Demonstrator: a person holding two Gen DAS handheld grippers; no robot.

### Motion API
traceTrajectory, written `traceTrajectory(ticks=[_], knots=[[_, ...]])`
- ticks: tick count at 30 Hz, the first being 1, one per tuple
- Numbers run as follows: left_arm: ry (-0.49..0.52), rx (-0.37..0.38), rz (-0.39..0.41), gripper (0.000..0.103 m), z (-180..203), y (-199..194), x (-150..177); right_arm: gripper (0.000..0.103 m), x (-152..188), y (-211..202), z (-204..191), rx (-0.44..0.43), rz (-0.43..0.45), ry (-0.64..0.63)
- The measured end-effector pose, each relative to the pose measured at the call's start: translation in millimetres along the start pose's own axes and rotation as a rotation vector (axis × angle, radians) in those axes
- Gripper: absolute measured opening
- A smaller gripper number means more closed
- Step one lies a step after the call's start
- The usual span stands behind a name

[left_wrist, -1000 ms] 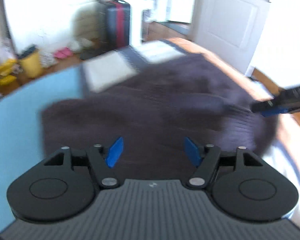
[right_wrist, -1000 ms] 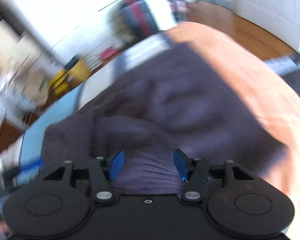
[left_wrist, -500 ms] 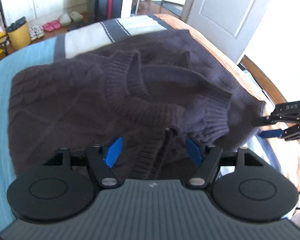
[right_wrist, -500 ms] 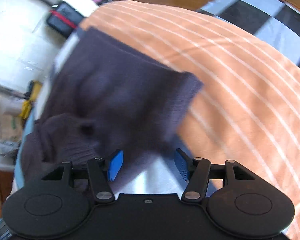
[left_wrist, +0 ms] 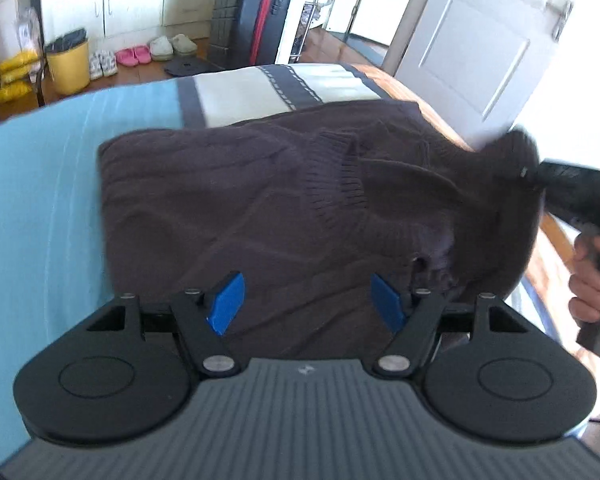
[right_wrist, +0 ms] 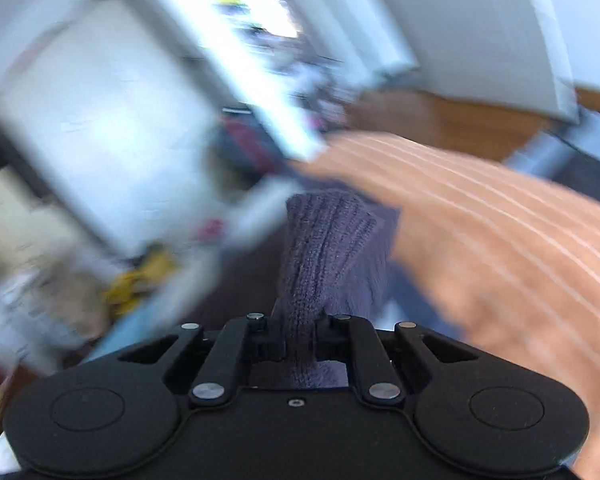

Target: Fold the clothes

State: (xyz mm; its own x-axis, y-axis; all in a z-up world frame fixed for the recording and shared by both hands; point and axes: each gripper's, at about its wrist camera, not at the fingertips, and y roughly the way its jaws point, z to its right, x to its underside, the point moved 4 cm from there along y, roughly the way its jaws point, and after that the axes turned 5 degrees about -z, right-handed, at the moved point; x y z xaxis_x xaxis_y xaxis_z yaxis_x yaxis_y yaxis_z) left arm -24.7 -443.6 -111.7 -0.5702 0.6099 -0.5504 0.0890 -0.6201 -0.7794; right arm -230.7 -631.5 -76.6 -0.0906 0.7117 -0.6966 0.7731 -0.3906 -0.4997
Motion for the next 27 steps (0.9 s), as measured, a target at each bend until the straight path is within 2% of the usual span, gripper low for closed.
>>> traceTrajectory(ticks=[3,5,7,9,11,14,18,21,25,27], knots=[[-0.137,0.026,0.038,0.069,-41.2,-15.2,14.9,0.014,36.6,-4.7,-103.3,-0.212,-0.053,-0.320],[-0.218,-0.017,0.030,0.069,-67.0,-17.3,24.5,0.013,69.3,6.6,-141.3,-0.349,-0.157,-0.433],[-0.216,-0.076,0.014,0.067,-80.5,-15.6,31.3,0.013,100.7,27.0,-150.9,-0.382,-0.280,-0.490],[-0.217,-0.037,0.043,0.068,-86.7,-16.5,36.5,0.013,129.4,46.1,-154.5,-0.376,-0.390,-0.551],[-0.234,0.028,0.062,0.069,-89.2,-12.7,42.0,0.013,151.1,57.7,-155.5,-0.341,-0.453,-0.625],[-0.244,0.082,0.077,0.069,-87.3,-3.8,51.5,0.013,159.9,62.7,-154.9,-0.320,-0.470,-0.651],[-0.262,0.101,0.051,0.069,-92.0,8.3,62.3,0.013,143.4,43.9,-156.6,-0.366,-0.412,-0.602],[-0.357,0.167,0.046,0.069,-105.7,9.4,62.6,0.013,128.2,19.3,-166.8,-0.444,-0.348,-0.584],[-0.523,0.283,0.093,0.069,-127.7,-1.4,64.5,0.014,126.7,14.4,-174.4,-0.463,-0.355,-0.583],[-0.547,0.301,0.101,0.069,-131.5,-4.8,66.1,0.014,135.6,23.0,-174.7,-0.483,-0.404,-0.581]])
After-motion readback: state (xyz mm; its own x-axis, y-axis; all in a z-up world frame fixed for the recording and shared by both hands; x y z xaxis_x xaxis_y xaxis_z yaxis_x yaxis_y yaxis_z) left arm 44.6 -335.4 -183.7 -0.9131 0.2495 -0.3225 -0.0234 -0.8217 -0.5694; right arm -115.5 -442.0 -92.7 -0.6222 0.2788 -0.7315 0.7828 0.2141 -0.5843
